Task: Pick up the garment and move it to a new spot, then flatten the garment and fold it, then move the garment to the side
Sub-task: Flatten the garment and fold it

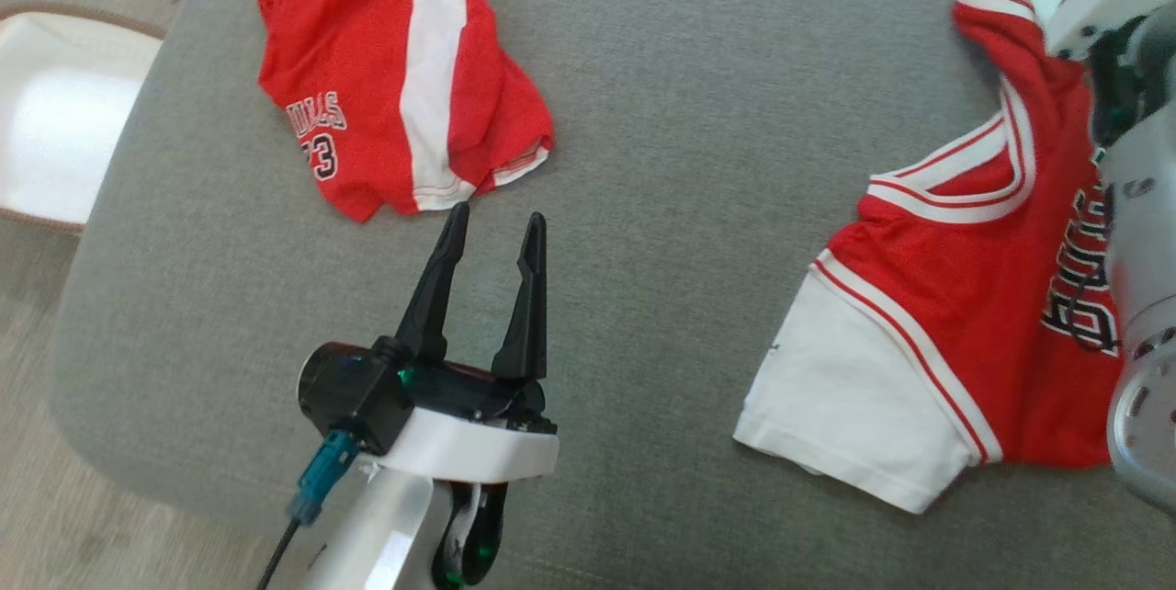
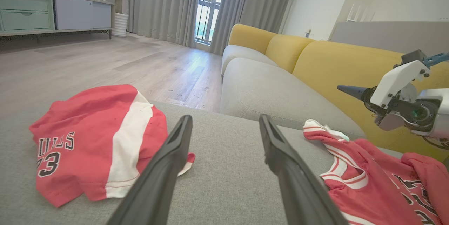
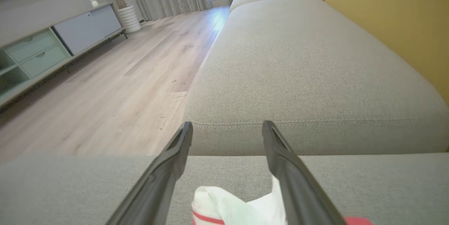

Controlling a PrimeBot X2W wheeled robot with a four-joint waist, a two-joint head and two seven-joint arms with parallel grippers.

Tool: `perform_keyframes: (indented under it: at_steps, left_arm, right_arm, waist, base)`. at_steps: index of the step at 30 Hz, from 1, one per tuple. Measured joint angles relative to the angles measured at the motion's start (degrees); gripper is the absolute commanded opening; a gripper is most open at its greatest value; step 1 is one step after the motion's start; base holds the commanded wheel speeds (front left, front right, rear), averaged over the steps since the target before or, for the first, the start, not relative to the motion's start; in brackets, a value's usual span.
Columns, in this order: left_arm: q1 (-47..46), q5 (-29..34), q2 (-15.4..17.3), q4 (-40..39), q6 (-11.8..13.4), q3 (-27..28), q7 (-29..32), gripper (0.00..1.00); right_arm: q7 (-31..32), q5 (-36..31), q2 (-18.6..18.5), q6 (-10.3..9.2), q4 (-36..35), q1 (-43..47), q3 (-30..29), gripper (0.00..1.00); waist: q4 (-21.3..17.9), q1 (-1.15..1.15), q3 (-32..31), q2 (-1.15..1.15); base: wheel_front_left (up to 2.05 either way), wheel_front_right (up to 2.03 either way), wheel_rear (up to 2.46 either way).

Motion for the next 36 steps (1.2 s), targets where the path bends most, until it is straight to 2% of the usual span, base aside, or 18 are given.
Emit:
perform_keyframes:
  at_steps: [3,6,13,22,30,36]
  left_arm:
    - [-0.01,0.03,0.00,-0.02,0.21,0.30,0.00,1.00]
    - [-0.01,0.34,-0.01,-0.11,0.21,0.93,0.00,1.00]
    - [0.05,2.20,-0.01,-0.14,-0.29,2.99,0.00,1.00]
    - [1.32,2.86,0.02,-0.16,-0.80,5.27,0.00,1.00]
    - [2.70,3.36,0.02,0.44,-1.26,5.56,0.00,1.00]
    - [3.55,3.86,0.02,1.15,-1.80,5.98,0.00,1.00]
  right_arm:
    - [-1.89,-2.86,0.34,0.00,0.48,0.12,2.08,1.00]
    - [-5.16,-3.05,0.67,0.00,0.83,0.44,3.01,1.00]
    - [-8.43,1.76,3.24,0.00,-0.90,5.25,6.98,1.00]
    - [-8.58,13.72,4.81,0.00,-21.59,25.23,13.76,1.00]
    - [-8.58,18.91,5.89,0.00,-40.27,45.03,14.25,1.00]
    - [-8.58,24.02,6.78,0.00,-46.36,56.12,17.37,1.00]
  waist:
    - [-1.19,0.00,-0.45,0.00]
    - [-2.86,0.00,-1.22,0.00]
    - [-8.66,-0.01,-3.79,0.00]
    - [-17.42,-0.01,-7.70,0.00]
    - [-23.31,-0.01,-10.09,0.00]
    - [-25.96,-0.01,-10.91,0.00]
  base:
    - [0.00,0.00,0.00]
    - [0.00,0.00,0.00]
    - [0.00,0.00,0.00]
    - [0.00,0.00,0.00]
    - [0.00,0.00,0.00]
    - [0.00,0.00,0.00]
